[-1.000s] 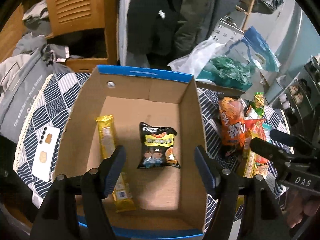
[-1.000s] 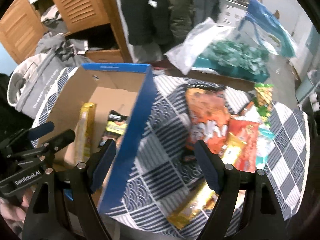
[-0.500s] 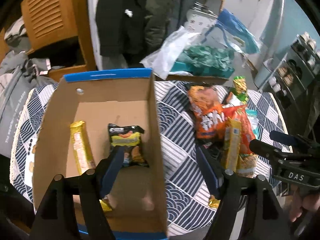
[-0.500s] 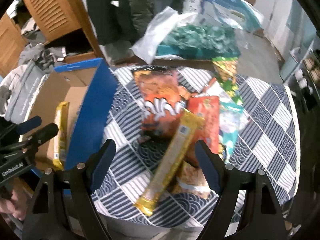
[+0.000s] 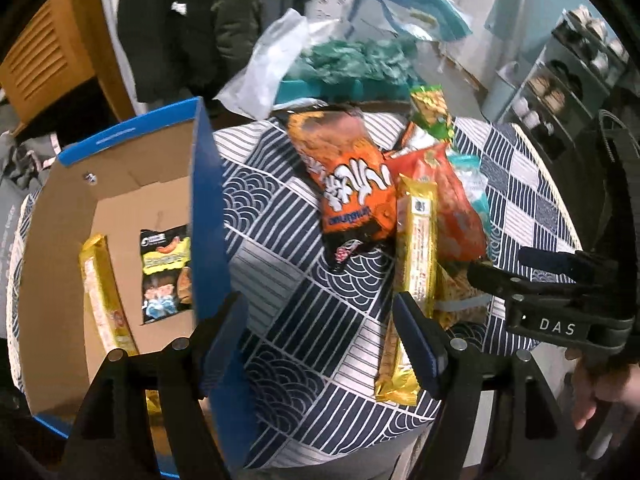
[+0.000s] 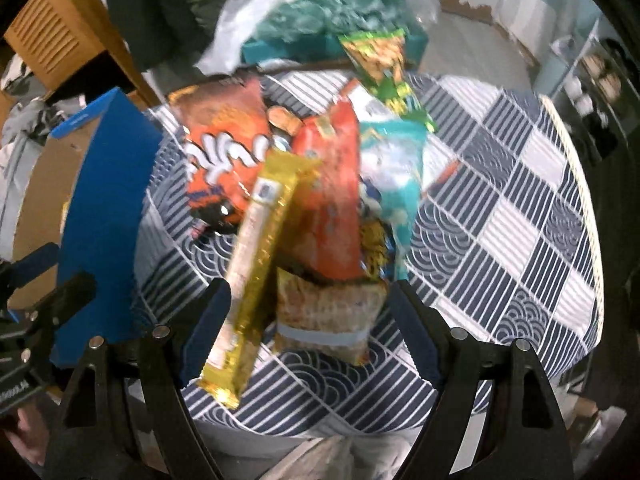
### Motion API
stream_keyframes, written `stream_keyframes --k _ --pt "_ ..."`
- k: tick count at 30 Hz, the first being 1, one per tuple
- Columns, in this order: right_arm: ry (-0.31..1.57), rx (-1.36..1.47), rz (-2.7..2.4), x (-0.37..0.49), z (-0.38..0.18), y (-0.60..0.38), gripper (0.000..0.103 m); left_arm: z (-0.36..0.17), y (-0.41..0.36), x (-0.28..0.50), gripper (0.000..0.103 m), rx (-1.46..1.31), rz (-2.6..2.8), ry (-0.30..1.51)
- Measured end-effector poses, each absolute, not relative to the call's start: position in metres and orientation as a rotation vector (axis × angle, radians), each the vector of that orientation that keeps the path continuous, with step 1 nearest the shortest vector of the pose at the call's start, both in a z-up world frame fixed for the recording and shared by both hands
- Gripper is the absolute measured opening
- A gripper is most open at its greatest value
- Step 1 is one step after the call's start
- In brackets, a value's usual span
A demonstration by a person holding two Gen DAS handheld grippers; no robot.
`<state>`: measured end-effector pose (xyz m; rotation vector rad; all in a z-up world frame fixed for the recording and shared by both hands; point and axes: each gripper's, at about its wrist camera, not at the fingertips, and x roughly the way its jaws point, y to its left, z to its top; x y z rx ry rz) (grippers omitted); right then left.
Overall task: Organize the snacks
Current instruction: 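Grasp another gold wafer bar with the left tool while the right tool grasps the beige cracker bag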
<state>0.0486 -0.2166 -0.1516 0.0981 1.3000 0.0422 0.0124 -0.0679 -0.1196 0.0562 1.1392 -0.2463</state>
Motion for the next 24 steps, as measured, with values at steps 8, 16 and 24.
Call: stream_keyframes --k 8,16,24 --pt "1.364 0.157 0.035 0.047 -0.184 -0.228 0.082 -0.144 -0.088 0.017 0.076 0.091 -0.242 1.188" --pt "1.4 0.157 0.054 0.053 -0.206 -0.226 0.082 -0.159 -0.091 0.021 0.076 0.122 -0.227 1.211" --pt "1.413 0.097 0.066 0.056 -0.22 -0.214 0.077 -0.167 -0.093 0.025 0.076 0.115 -0.234 1.238"
